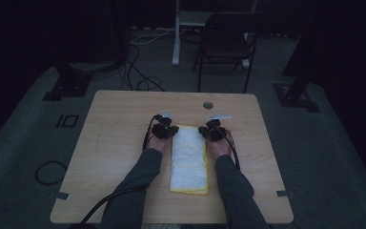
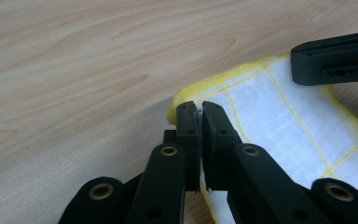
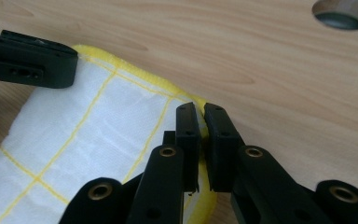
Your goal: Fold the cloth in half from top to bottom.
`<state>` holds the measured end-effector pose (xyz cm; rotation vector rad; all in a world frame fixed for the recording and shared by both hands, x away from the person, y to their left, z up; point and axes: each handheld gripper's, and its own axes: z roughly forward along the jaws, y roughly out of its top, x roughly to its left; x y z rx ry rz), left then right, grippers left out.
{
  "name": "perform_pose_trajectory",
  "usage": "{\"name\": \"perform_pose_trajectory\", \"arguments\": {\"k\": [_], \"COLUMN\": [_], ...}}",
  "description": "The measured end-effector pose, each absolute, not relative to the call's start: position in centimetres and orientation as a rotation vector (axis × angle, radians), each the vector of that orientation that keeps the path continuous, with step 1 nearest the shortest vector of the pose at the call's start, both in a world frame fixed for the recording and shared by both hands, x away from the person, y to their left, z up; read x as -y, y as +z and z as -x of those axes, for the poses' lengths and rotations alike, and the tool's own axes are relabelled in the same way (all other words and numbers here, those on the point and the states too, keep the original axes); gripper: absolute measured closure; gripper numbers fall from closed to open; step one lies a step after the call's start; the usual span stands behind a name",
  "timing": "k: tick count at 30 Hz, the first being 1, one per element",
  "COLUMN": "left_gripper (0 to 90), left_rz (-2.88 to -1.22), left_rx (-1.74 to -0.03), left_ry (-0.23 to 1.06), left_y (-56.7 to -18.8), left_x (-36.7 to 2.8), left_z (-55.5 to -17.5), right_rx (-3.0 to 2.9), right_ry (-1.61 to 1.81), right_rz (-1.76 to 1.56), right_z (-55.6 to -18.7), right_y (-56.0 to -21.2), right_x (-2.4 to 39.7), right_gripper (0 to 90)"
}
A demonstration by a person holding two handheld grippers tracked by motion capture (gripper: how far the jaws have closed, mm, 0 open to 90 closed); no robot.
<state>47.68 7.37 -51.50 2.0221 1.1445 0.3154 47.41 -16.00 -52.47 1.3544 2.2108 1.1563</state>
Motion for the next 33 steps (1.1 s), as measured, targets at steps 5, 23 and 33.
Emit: {"name": "perform_pose_trajectory", "arguments": {"k": [5,23,33], "left_gripper": [87.1,87.1,87.1], "left_rz": [-2.014,-1.981,-1.975], "left_rx": [-1.111,-1.029,-1.002], "left_ry": [0.333,0.384,0.412], "left_y": [-50.3,-47.2,-46.1], "left_x": [-7.3,-7.6,-8.3], "left_z": [-47.4,-46.3,-45.6], "right_rx": [-2.195,-2.144,-2.128], "right_ry": [1.185,1.251,1.306], "right_rz": [-1.351,-1.258,-1.205], "right_z": [-47.2,-46.0,-44.9], "right_y": [-51.9,-48.8,-47.2], "right_x": [16.3,16.8,16.6], "right_gripper": [85.4,85.5,85.5]}}
